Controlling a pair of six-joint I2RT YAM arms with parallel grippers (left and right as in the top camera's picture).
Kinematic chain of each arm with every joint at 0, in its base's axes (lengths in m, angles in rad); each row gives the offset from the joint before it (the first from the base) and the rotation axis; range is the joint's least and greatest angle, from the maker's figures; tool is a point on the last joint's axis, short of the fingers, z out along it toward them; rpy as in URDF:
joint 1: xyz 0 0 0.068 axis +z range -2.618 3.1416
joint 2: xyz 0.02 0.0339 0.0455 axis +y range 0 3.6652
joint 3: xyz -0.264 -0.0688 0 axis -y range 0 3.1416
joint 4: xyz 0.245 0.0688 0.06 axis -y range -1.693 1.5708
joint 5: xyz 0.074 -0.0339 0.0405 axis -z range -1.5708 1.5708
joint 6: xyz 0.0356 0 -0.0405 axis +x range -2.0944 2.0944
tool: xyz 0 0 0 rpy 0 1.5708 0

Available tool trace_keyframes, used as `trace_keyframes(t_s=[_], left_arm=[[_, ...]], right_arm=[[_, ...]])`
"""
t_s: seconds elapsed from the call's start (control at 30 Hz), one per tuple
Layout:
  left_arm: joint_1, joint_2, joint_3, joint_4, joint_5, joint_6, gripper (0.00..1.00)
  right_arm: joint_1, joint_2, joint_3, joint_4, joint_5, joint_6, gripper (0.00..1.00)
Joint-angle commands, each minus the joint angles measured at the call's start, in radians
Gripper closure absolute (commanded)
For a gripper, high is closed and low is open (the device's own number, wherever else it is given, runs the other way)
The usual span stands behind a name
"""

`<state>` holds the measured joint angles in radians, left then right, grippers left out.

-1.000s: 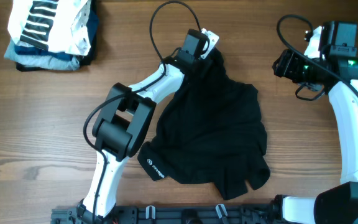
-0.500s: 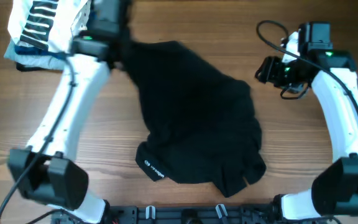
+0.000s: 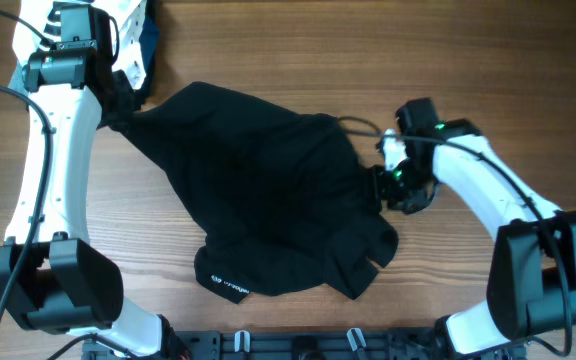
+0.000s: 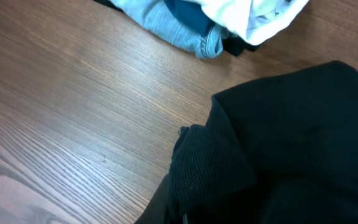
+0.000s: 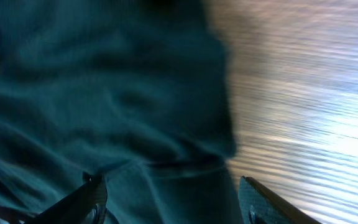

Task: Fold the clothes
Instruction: 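Lift the shirt with both grippers and stretch it apart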

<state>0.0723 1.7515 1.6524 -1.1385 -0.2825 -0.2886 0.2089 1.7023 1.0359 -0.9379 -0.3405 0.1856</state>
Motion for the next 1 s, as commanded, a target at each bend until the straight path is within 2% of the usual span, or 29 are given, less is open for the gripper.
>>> trace_keyframes(t_s=[0.0, 0.1, 0.17, 0.2, 0.27, 0.3, 0.33, 0.4, 0.53, 0.63, 0.73, 0.77, 0.97], left_arm=[[0.002, 0.003, -0.001, -0.013, 0.022, -0.016, 0.96], [0.005, 0.003, -0.001, -0.007, 0.121, -0.014, 0.96], [0.005, 0.003, -0.001, -0.005, 0.152, -0.014, 0.96], [0.005, 0.003, -0.001, -0.006, 0.152, -0.014, 0.96], [0.005, 0.002, -0.001, -0.008, 0.156, -0.014, 0.96], [0.005, 0.002, -0.001, -0.006, 0.164, -0.014, 0.96], [0.005, 0.000, -0.001, -0.006, 0.177, -0.013, 0.96], [0.005, -0.007, -0.001, 0.005, 0.210, -0.011, 0.96], [0.003, -0.050, -0.001, 0.021, 0.313, -0.004, 0.96], [0.003, -0.079, -0.001, 0.019, 0.336, -0.005, 0.96], [-0.016, -0.084, -0.002, 0.010, 0.496, -0.012, 0.96], [-0.026, -0.083, -0.004, 0.010, 0.505, -0.012, 0.96], [-0.196, -0.082, -0.113, 0.114, 0.420, -0.061, 0.96]], right_arm=[[0.040, 0.009, -0.076, 0.065, -0.032, 0.081, 0.34], [0.041, 0.009, -0.151, 0.174, 0.007, 0.112, 0.38], [0.041, 0.009, -0.197, 0.265, 0.006, 0.115, 0.49], [0.041, 0.009, -0.229, 0.307, 0.014, 0.136, 0.59], [0.040, 0.009, -0.243, 0.354, 0.070, 0.189, 0.90], [0.036, 0.009, -0.240, 0.378, 0.105, 0.214, 0.96], [0.016, 0.007, -0.212, 0.397, 0.106, 0.216, 0.96], [-0.050, 0.007, -0.099, 0.362, 0.039, 0.117, 0.96], [-0.236, 0.008, 0.311, 0.163, 0.034, -0.008, 0.96], [-0.338, 0.009, 0.480, 0.140, 0.032, -0.040, 0.96], [-0.408, 0.022, 0.510, 0.175, 0.033, -0.081, 0.96], [-0.415, 0.032, 0.510, 0.179, 0.037, -0.081, 0.96], [-0.417, 0.209, 0.511, 0.213, 0.039, -0.081, 0.96]])
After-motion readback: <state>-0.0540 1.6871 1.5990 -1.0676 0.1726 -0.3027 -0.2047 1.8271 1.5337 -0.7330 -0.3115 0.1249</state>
